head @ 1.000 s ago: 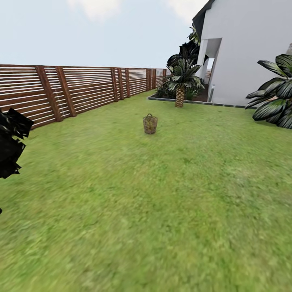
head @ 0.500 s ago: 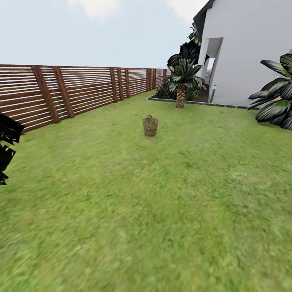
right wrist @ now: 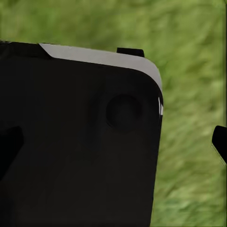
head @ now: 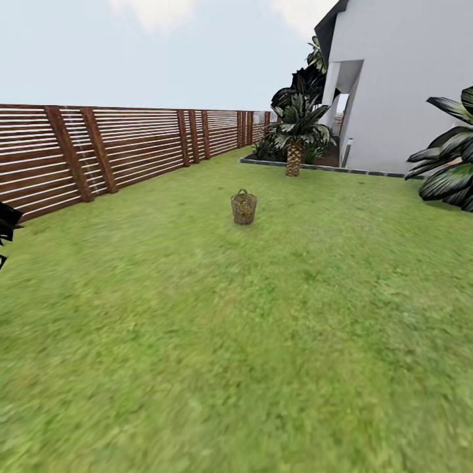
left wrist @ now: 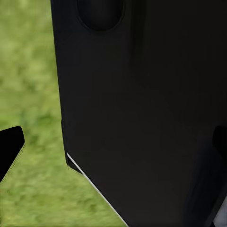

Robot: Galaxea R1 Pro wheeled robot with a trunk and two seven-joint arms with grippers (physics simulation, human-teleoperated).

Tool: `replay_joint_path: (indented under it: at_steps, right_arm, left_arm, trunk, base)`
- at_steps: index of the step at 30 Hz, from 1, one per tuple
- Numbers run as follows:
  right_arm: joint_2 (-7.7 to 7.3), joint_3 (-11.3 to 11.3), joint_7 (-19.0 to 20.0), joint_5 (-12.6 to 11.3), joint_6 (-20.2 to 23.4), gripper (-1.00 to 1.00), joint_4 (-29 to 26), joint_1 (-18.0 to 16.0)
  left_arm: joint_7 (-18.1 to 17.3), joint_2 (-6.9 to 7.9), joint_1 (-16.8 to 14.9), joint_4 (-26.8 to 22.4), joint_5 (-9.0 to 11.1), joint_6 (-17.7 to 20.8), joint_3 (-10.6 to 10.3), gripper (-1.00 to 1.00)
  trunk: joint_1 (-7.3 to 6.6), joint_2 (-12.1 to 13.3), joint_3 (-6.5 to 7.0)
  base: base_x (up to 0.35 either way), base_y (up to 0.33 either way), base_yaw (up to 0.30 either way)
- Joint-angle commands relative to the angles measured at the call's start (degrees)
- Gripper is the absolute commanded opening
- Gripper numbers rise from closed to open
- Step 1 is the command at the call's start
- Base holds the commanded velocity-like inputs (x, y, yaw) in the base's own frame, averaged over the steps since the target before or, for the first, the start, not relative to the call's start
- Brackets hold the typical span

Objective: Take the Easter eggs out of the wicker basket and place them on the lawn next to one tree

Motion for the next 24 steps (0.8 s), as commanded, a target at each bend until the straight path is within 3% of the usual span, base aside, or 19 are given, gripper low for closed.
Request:
replay_joint_path:
  at_steps: [1,24]
  right_arm:
    - [0.0,0.1,-0.03,0.27,-0.16,1.0,0.05,-0.03]
    - [0.0,0.15,-0.03,0.27,-0.16,1.0,0.05,-0.03]
  left_arm:
    - [-0.05,0.0,0.04,-0.11,0.08,-0.03,0.03,1.0]
    - [-0.05,0.0,0.04,-0.08,0.09,-0.01,0.02,1.0]
  trunk:
    - [0.04,-0.02,-0.04]
    - [0.04,-0.02,-0.04]
  base:
    - [0.34,0.0,0.0]
    - [0.339,0.0,0.0]
